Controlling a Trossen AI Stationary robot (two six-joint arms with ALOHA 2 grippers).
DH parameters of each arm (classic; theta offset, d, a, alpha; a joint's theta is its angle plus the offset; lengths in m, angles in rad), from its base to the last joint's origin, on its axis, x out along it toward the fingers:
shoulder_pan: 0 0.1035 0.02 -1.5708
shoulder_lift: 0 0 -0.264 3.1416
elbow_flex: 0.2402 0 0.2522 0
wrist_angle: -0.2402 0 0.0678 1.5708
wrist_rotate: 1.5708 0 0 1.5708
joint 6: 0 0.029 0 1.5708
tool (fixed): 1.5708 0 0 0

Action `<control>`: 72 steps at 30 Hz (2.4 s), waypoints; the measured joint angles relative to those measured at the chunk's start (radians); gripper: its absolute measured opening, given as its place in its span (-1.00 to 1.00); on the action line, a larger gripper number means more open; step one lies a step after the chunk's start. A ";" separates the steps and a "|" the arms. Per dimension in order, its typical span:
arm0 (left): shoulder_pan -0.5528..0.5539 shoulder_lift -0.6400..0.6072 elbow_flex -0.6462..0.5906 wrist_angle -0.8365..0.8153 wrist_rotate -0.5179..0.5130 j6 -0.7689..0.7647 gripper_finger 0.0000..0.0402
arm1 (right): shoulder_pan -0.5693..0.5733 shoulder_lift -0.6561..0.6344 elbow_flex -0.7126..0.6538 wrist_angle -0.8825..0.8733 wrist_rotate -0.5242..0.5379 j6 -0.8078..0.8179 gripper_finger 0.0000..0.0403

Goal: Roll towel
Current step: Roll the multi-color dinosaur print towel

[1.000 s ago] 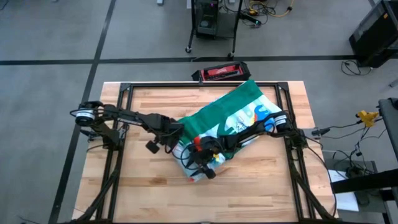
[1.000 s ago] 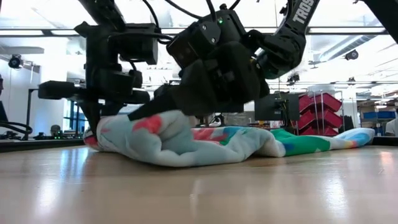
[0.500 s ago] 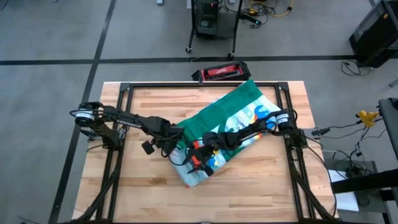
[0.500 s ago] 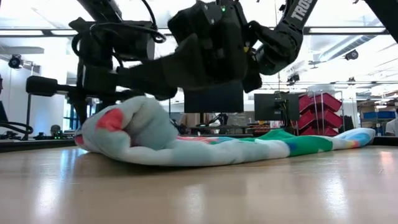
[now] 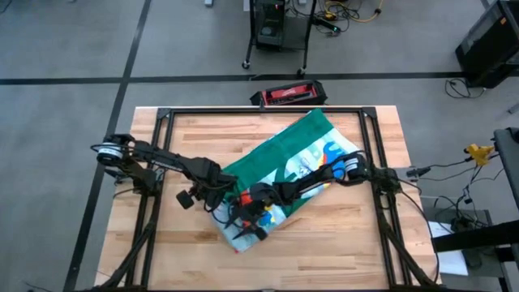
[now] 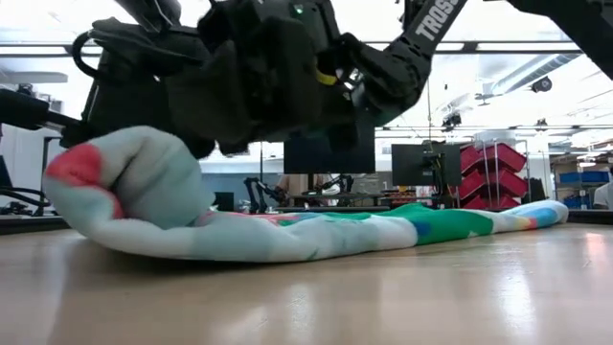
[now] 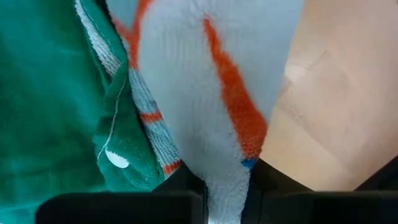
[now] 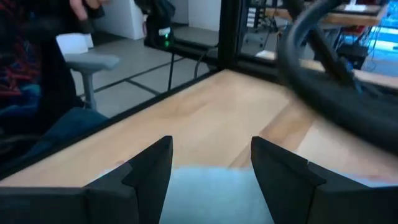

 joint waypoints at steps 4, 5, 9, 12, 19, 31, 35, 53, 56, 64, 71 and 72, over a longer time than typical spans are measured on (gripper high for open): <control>0.000 0.019 0.000 0.006 0.052 -0.011 -0.87 | -0.002 0.013 0.026 -0.048 0.004 -0.005 0.01; 0.000 0.026 0.000 0.009 0.064 -0.010 -0.87 | -0.002 0.013 0.027 -0.060 0.004 -0.006 0.01; 0.001 0.053 0.000 0.012 0.073 -0.003 -0.87 | 0.005 0.013 0.033 -0.105 0.013 -0.030 0.01; 0.000 0.061 0.004 0.011 0.069 0.030 -0.87 | 0.014 0.016 0.033 -0.140 0.027 -0.038 0.01; 0.000 0.068 0.046 0.024 0.032 0.051 -0.85 | 0.016 0.016 0.029 -0.209 0.036 -0.043 0.01; -0.016 0.070 0.055 0.039 -0.071 0.026 -0.44 | 0.017 0.016 0.012 -0.238 0.107 -0.052 0.01; -0.030 0.070 0.055 0.014 -0.072 0.010 -0.27 | 0.017 0.016 0.011 -0.240 0.110 -0.049 0.01; -0.113 0.065 0.160 -0.058 -0.158 -0.041 -0.19 | 0.016 0.016 0.008 -0.246 0.116 -0.040 0.01; -0.118 0.064 0.154 -0.054 -0.151 -0.037 -0.23 | 0.017 0.016 0.006 -0.246 0.117 -0.040 0.01; -0.117 0.069 0.126 0.043 -0.145 0.002 -0.30 | 0.019 0.016 0.003 -0.246 0.117 -0.040 0.01; -0.117 0.070 0.122 0.072 -0.144 0.024 -0.23 | 0.020 0.016 -0.001 -0.245 0.117 -0.040 0.01; -0.117 0.070 0.119 0.073 -0.144 0.024 -0.22 | 0.020 0.016 -0.002 -0.245 0.117 -0.040 0.01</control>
